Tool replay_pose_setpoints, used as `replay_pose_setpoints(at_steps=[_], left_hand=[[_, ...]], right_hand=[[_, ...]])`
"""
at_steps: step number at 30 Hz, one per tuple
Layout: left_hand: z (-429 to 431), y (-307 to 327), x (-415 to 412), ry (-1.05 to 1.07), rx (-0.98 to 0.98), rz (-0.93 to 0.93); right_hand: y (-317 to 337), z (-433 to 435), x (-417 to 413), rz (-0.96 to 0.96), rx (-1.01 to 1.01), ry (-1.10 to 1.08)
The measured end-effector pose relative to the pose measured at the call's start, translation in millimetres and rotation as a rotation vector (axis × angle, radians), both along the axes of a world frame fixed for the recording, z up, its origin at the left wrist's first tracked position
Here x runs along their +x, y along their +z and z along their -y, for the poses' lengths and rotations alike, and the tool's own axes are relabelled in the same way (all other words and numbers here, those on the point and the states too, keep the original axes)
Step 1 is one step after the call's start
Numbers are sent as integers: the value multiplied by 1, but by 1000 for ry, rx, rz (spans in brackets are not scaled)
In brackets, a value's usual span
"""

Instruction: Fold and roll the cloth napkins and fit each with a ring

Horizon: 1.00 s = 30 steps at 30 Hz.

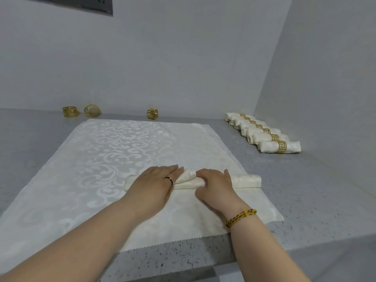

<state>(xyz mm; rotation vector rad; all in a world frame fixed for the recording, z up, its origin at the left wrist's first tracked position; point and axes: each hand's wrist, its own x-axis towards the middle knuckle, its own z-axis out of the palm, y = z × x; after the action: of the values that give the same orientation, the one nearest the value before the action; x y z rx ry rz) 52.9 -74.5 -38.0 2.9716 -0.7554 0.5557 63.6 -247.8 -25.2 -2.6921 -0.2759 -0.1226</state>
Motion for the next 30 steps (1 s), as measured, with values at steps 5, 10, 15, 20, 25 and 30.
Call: replay_pose_setpoints(at_steps=[5, 10, 15, 20, 25, 30], left_hand=[[9, 7, 8, -29, 19, -112], [23, 5, 13, 107, 34, -84], [20, 3, 7, 63, -113, -67], [16, 0, 13, -17, -118, -20], [16, 4, 10, -19, -138, -152], [16, -4, 17, -51, -115, -111]], right_hand=[[1, -7, 2, 128, -184, -72], [7, 1, 6, 157, -202, -350], [10, 6, 10, -58, 232, -388], [13, 2, 29, -194, 970, -478], [9, -2, 32, -247, 1664, -492], [5, -8, 37, -198, 1394, -337]])
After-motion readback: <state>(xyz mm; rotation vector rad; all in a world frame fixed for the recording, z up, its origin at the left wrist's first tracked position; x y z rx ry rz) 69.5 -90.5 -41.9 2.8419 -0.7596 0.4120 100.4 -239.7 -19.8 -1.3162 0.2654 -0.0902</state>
